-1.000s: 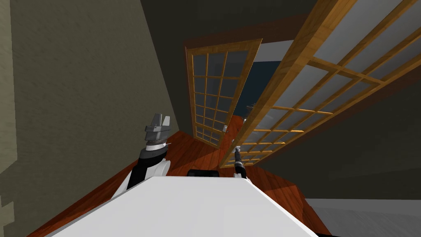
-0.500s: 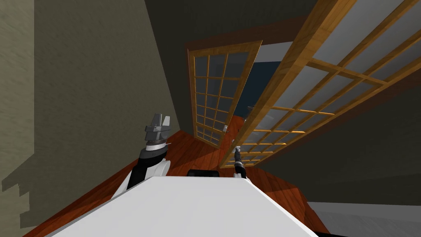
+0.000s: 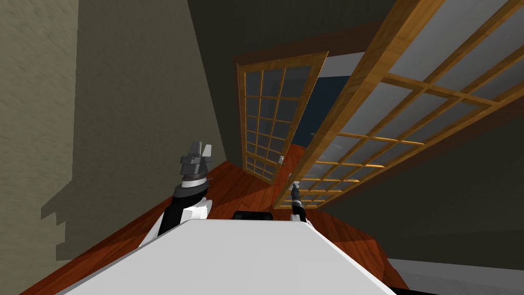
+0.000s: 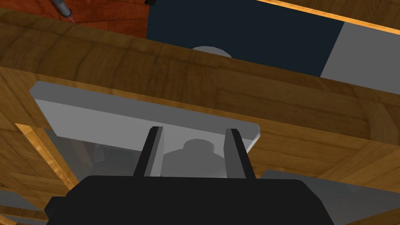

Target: Pull the door open

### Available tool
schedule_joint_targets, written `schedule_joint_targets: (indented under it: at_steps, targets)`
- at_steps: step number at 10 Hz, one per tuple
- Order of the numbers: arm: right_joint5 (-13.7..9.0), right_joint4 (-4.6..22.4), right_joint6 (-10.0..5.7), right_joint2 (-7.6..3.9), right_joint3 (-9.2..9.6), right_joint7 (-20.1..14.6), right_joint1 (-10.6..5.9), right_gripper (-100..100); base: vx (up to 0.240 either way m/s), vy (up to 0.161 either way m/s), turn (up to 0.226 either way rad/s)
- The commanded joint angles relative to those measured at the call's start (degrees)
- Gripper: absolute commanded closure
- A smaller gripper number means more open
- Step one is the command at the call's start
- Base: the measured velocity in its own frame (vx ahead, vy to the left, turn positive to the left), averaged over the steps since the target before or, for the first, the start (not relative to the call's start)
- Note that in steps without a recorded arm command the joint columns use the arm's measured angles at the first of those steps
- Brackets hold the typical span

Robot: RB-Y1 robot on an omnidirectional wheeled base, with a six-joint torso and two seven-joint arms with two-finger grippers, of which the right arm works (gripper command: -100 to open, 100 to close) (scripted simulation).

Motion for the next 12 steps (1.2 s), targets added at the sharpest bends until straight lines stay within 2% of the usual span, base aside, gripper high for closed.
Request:
schedule_joint_targets:
  at_steps: [1,2,4,5,12]
  targets:
    - [-0.73,0.23,0.47,-0.92,-0.46,-2.86,0.8,100,-0.064,-0.028,0.075]
    - [-0.73,0.23,0.47,-0.92,-0.46,-3.13,0.8,100,-0.039,-0.026,0.045]
    - [-1.41,0.5,0.26,-1.16,0.14,-7.13,0.46,100,-0.055,-0.048,0.107]
    - [-1.41,0.5,0.26,-1.16,0.14,-7.72,0.46,100,-0.064,-0.04,0.076]
    - [-3.24,1.2,-0.31,-1.81,1.76,-19.38,-0.46,100,-0.065,-0.04,0.092]
